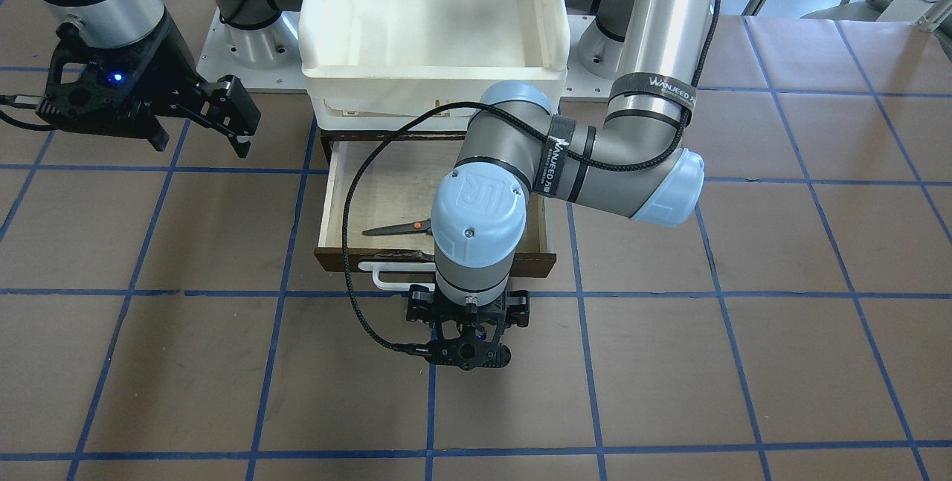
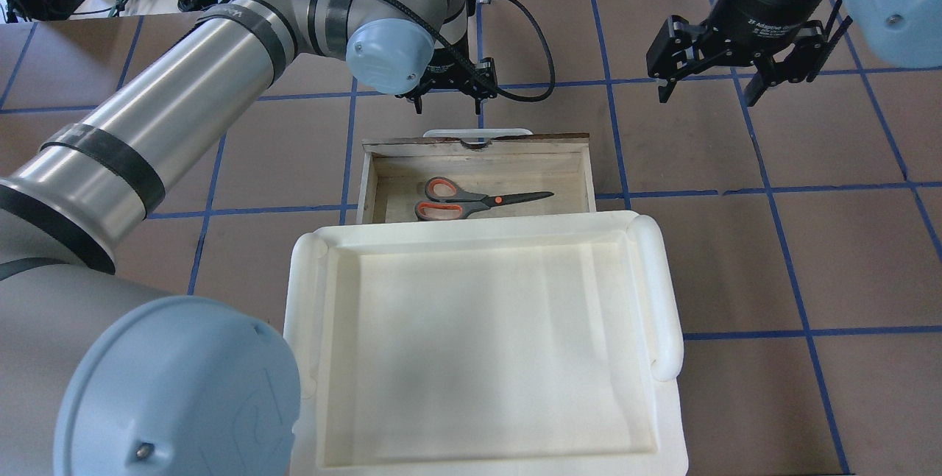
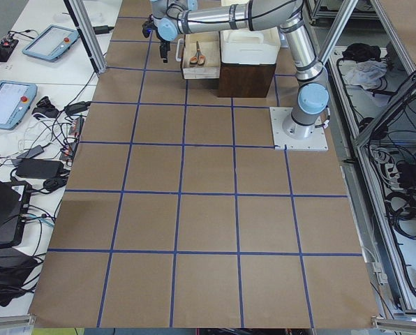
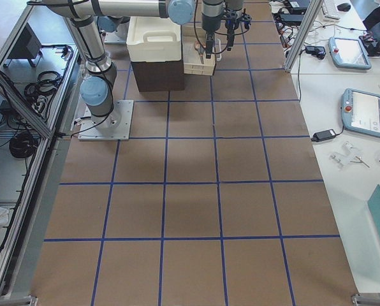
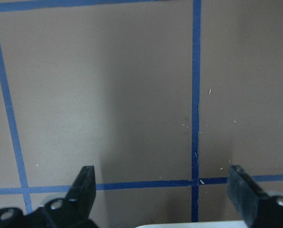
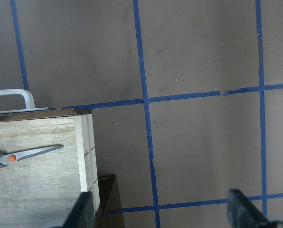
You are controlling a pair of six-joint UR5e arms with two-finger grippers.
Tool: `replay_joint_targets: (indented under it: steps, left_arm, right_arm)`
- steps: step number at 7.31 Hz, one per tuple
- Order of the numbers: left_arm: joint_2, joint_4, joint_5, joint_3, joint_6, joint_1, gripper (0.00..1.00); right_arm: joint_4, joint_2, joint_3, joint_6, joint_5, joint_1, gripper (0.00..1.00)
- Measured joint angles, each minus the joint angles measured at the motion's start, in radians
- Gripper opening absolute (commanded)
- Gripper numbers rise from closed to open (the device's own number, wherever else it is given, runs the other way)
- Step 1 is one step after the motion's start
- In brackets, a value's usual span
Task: Put scissors in drawer and close it
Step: 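Swing the left gripper over to the drawer's far edge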
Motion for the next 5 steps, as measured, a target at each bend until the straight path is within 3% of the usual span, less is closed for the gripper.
replay_joint_targets:
  steps: [5]
  left_arm:
    - [0.015, -0.014, 0.000, -0.039, -0.001, -0.006, 1.00]
  right_arm:
    - [-0.006, 0.001, 0.001, -0.004, -0.001, 0.000, 1.00]
